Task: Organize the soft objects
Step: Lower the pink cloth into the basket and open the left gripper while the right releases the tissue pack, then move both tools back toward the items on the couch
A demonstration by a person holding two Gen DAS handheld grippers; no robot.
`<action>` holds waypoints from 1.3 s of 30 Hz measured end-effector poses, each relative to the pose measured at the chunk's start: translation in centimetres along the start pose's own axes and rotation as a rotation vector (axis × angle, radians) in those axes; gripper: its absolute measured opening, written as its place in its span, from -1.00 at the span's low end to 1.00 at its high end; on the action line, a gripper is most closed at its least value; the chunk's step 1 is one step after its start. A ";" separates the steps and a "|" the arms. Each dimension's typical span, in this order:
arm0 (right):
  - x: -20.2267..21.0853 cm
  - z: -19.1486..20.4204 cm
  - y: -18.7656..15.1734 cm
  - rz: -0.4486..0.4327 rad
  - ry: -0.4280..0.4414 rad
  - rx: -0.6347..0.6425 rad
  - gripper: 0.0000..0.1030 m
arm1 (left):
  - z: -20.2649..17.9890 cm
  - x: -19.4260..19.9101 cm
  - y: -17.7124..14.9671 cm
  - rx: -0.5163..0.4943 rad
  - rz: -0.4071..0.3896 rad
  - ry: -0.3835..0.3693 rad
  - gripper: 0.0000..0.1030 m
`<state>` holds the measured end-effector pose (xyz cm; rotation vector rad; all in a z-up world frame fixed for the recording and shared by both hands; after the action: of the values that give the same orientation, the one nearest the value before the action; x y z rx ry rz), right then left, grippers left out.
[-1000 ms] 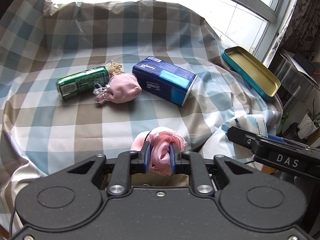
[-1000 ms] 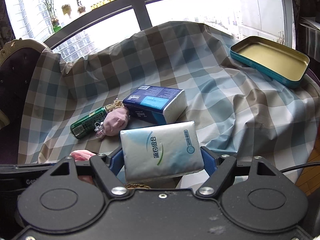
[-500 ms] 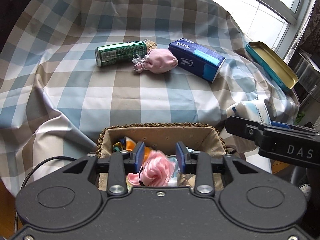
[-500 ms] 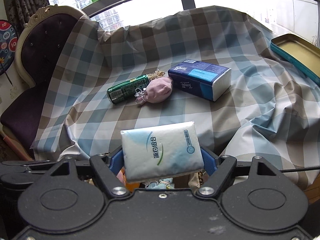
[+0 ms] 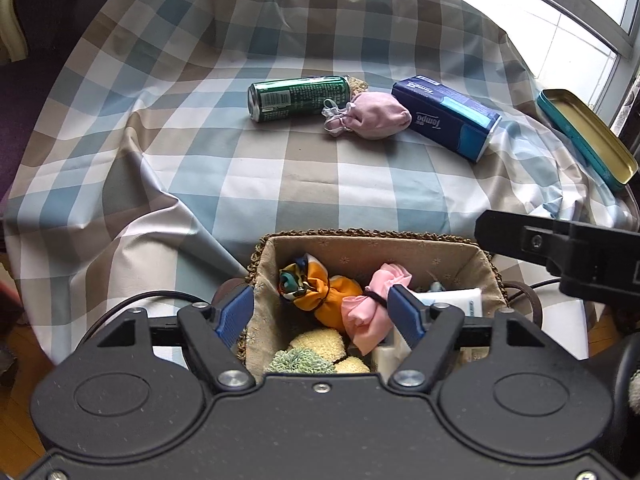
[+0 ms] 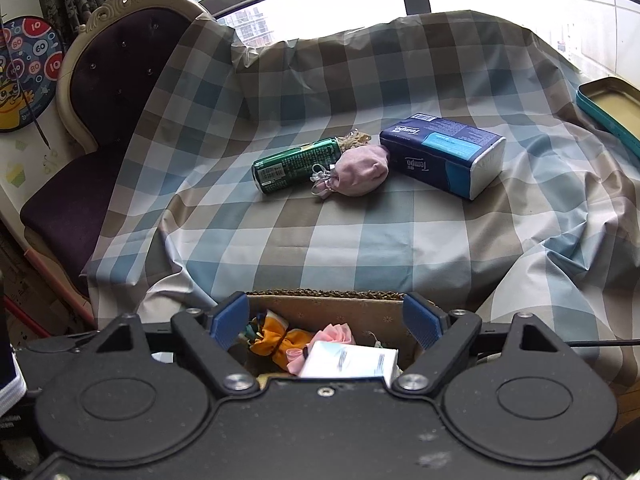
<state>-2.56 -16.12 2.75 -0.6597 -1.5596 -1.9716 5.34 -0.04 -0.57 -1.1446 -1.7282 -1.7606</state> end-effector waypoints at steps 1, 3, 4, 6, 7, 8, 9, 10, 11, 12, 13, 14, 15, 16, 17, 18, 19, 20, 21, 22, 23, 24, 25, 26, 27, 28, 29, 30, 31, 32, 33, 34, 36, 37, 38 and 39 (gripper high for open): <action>0.0 0.0 0.0 0.000 -0.002 0.001 0.67 | 0.0 0.1 0.0 -0.001 -0.005 0.005 0.34; 0.0 -0.1 0.0 0.004 -0.004 -0.001 0.67 | 0.1 0.2 0.0 0.001 -0.010 0.010 0.34; 0.0 -0.1 -0.1 0.007 -0.006 -0.003 0.68 | 0.1 0.2 -0.1 0.004 -0.011 0.011 0.34; -0.1 -0.2 -0.1 0.012 -0.012 -0.007 0.68 | 0.2 0.2 -0.1 0.007 -0.010 0.012 0.34; -0.1 -0.3 -0.2 0.014 -0.016 -0.008 0.69 | 0.2 0.2 -0.2 0.009 -0.010 0.013 0.35; -0.1 -0.3 -0.2 0.014 -0.022 -0.008 0.72 | 0.2 0.1 -0.2 0.010 -0.009 0.014 0.35; -0.1 -0.4 -0.3 0.014 -0.026 -0.008 0.74 | 0.2 0.1 -0.2 0.013 -0.008 0.015 0.35; -0.1 -0.4 -0.3 0.013 -0.035 -0.007 0.79 | 0.2 0.1 -0.2 0.014 -0.007 0.017 0.35; -0.1 -0.4 -0.4 0.013 -0.042 -0.005 0.82 | 0.2 0.0 -0.3 0.015 -0.006 0.018 0.35; -0.1 -0.4 -0.4 0.012 -0.048 -0.003 0.82 | 0.2 0.0 -0.3 0.016 -0.005 0.018 0.35; -0.1 -0.5 -0.4 0.012 -0.053 -0.001 0.84 | 0.2 0.0 -0.3 0.018 -0.005 0.019 0.35; -0.2 -0.5 -0.5 0.012 -0.058 0.000 0.89 | 0.2 -0.1 -0.4 0.019 -0.002 0.020 0.35; -0.2 -0.6 -0.5 0.011 -0.064 0.001 0.91 | 0.2 -0.1 -0.4 0.020 0.000 0.021 0.35; -0.2 -0.6 -0.6 0.009 -0.070 0.003 0.93 | 0.2 -0.2 -0.4 0.020 0.002 0.023 0.35; -0.2 -0.6 -0.6 0.008 -0.075 0.004 0.94 | 0.2 -0.2 -0.5 0.021 0.006 0.026 0.35; -0.3 -0.6 -0.6 0.010 -0.079 0.005 0.94 | 0.2 -0.3 -0.5 0.023 0.009 0.027 0.36; -0.3 -0.6 -0.6 0.011 -0.081 0.006 0.97 | 0.2 -0.4 -0.5 0.024 0.011 0.026 0.35; -0.4 -0.7 -0.6 0.012 -0.083 0.006 1.00 | 0.2 -0.5 -0.5 0.025 0.013 0.024 0.36; -0.4 -0.7 -0.7 0.012 -0.084 0.005 1.00 | 0.2 -0.5 -0.5 0.025 0.015 0.022 0.36; -0.5 -0.7 -0.7 0.013 -0.085 0.006 1.00 | 0.2 -0.6 -0.5 0.024 0.016 0.020 0.36; -0.5 -0.8 -0.7 0.012 -0.085 0.006 1.00 | 0.2 -0.7 -0.5 0.023 0.017 0.019 0.36; -0.6 -0.8 -0.7 0.011 -0.085 0.007 1.00 | 0.1 -0.8 -0.5 0.022 0.019 0.019 0.37; -0.6 -0.9 -0.7 0.010 -0.085 0.007 1.00 | 0.1 -0.9 -0.4 0.021 0.021 0.020 0.54; -0.7 -0.9 -0.7 0.009 -0.085 0.009 1.00 | 0.1 -1.1 -0.3 0.019 0.018 0.024 0.78; -0.8 -0.8 -0.6 0.008 -0.084 0.014 1.00 | 0.1 -1.1 -0.2 0.015 0.006 0.031 0.84; -0.9 -0.8 -0.6 0.005 -0.083 0.020 1.00 | 0.0 -1.1 -0.1 0.009 -0.003 0.039 0.85; -1.0 -0.7 -0.6 0.001 -0.083 0.025 1.00 | -0.1 -1.2 0.0 0.000 -0.007 0.047 0.85; -1.0 -0.6 -0.5 -0.004 -0.084 0.031 1.00 | -0.1 -1.3 0.2 -0.006 -0.009 0.049 0.85; -1.2 -0.6 -0.4 -0.010 -0.087 0.036 1.00 | -0.1 -1.4 0.4 -0.010 -0.010 0.050 0.85; -1.3 -0.5 -0.4 -0.012 -0.092 0.041 1.00 | -0.1 -1.5 0.6 -0.011 -0.008 0.051 0.85; -1.5 -0.5 -0.2 -0.012 -0.097 0.047 1.00 | -0.1 -1.7 0.8 -0.011 -0.006 0.050 0.85; -1.8 -0.5 -0.1 -0.012 -0.101 0.052 1.00 | 0.0 -2.0 1.1 -0.008 -0.003 0.047 0.86; -2.4 -0.5 0.3 -0.012 -0.109 0.056 1.00 | 0.2 -2.6 1.6 -0.003 0.007 0.040 0.87; -2.8 -0.6 0.5 -0.009 -0.113 0.055 1.00 | 0.2 -2.8 1.8 -0.001 0.011 0.040 0.87; -3.2 -0.7 0.8 -0.007 -0.115 0.053 1.00 | 0.3 -3.1 2.1 -0.001 0.014 0.041 0.87; -3.5 -0.8 1.1 -0.005 -0.116 0.049 1.00 | 0.3 -3.4 2.4 -0.001 0.015 0.044 0.87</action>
<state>0.74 -16.74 0.99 -0.7623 -1.6737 -1.9221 9.23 -0.88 -1.80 -1.1084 -1.6896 -1.7641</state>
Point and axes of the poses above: each gripper's, at about its wrist camera, not at the fingertips, and x roughly against the way its jaws point, z to its left, y to its top, the point moved 2 cm from there along -x, roughly the way its jaws point, and after that the axes turned 2 degrees about x, right-handed, at the moved point
